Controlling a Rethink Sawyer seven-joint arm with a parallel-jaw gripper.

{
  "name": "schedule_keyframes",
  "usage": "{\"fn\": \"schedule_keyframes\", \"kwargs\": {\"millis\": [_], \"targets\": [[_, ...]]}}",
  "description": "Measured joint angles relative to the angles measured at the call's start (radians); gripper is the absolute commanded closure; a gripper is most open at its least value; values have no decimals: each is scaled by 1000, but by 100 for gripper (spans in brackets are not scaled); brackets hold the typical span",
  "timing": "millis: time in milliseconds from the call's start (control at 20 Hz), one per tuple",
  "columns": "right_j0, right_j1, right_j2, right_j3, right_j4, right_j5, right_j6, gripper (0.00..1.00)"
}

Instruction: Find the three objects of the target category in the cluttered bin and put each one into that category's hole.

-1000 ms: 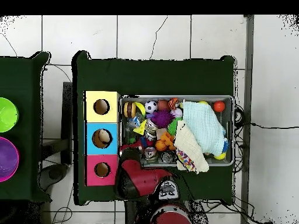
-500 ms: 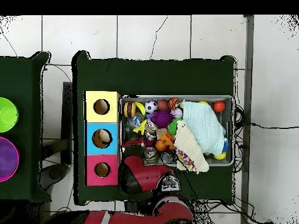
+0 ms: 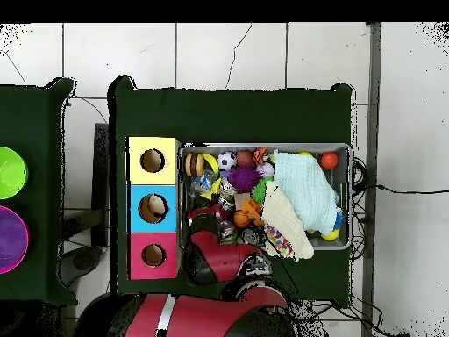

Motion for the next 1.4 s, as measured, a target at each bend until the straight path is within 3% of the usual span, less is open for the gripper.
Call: {"fn": "schedule_keyframes", "kwargs": {"millis": [350,750,1100,1400], "targets": [[-13,27,3,-13,-1,-66,0,0],[-20,13,16,-5,0,-60,0,0],[-20,-71,44,12,6,39,0,0],[-20,-101,56,12,6,48,0,0]]}}
